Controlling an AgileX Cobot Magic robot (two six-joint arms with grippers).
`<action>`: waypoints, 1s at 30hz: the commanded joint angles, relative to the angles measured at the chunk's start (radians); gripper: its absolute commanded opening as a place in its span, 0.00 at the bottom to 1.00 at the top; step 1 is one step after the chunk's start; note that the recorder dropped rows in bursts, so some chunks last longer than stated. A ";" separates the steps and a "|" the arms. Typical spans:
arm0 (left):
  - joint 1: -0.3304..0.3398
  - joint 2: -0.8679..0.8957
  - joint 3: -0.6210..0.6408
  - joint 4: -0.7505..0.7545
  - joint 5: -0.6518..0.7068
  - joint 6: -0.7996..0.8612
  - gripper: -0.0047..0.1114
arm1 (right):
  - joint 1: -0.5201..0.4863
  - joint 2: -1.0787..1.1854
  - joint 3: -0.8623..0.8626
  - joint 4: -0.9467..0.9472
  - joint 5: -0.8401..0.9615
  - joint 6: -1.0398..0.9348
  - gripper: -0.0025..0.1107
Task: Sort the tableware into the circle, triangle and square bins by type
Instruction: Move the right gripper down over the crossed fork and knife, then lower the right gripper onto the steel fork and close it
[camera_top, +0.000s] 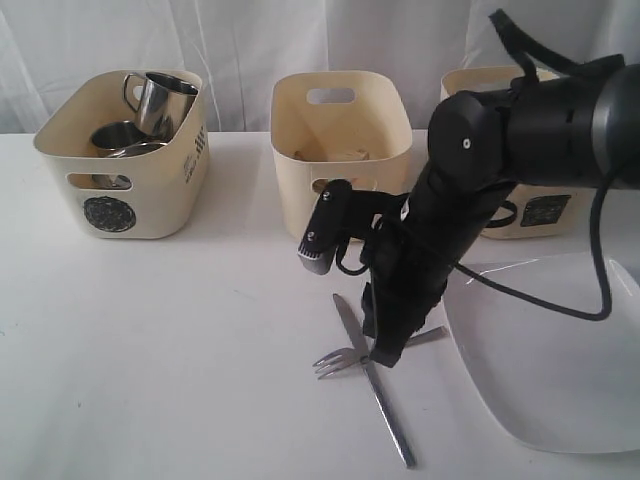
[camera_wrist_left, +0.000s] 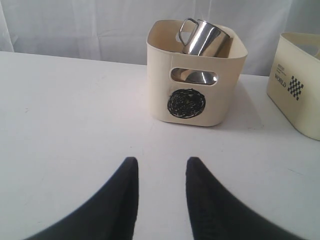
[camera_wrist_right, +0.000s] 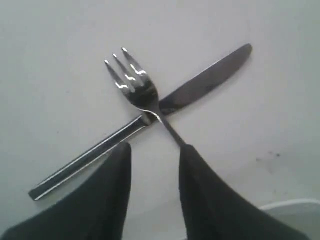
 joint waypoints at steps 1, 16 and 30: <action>0.002 -0.005 0.004 -0.005 0.000 -0.008 0.36 | 0.025 0.018 0.004 0.003 0.012 0.071 0.30; 0.002 -0.005 0.004 -0.005 0.000 -0.008 0.36 | 0.026 0.070 0.004 -0.184 -0.066 -0.102 0.51; 0.002 -0.005 0.004 -0.005 0.000 -0.008 0.36 | 0.026 0.156 0.004 -0.184 -0.073 -0.319 0.51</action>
